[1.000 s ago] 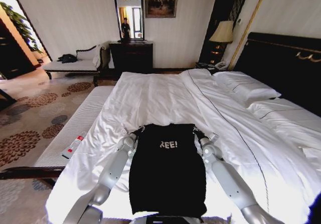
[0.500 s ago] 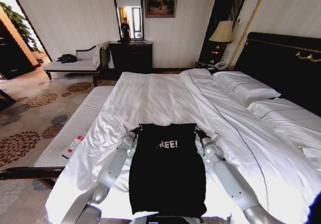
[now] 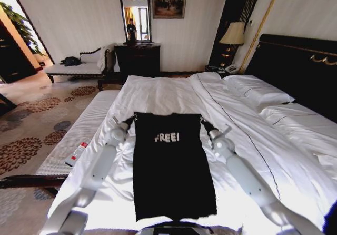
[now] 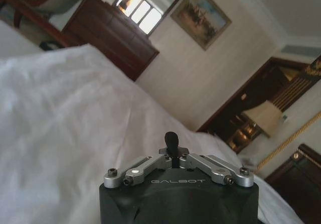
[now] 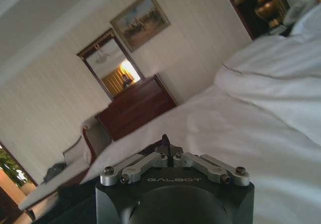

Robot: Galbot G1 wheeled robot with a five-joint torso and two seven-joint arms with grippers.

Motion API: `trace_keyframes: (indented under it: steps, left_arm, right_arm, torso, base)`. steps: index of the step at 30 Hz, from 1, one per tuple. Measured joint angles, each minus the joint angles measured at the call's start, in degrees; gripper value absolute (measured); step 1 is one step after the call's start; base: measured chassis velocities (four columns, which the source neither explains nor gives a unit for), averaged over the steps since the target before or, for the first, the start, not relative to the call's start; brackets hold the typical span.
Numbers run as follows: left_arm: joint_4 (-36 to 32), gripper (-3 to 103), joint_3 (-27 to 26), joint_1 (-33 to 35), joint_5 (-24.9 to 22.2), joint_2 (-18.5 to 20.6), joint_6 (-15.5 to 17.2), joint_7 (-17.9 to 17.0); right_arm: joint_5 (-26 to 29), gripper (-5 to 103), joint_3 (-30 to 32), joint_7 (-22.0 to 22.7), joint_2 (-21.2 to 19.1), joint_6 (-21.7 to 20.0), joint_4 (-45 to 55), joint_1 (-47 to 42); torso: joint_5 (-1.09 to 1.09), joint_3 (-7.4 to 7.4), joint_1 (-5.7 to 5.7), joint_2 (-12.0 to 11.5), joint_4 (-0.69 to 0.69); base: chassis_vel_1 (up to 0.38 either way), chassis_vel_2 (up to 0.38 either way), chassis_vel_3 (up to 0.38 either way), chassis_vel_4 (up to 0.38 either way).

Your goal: Fold the clothes on the bed.

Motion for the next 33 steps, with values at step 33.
trace_keyframes:
  steps: [33]
  left_arm:
    - [-35.8, 2, -11.0, 40.7, 1.3, 5.0, 1.1, -7.2]
  right_arm:
    - [-4.5, 0, 13.6, 6.5, -4.5, -3.9, 23.7, -31.8]
  torso:
    - [0.01, -0.02, -0.03, 0.0, -0.02]
  base:
    - [0.0, 0.0, 0.0, 0.0]
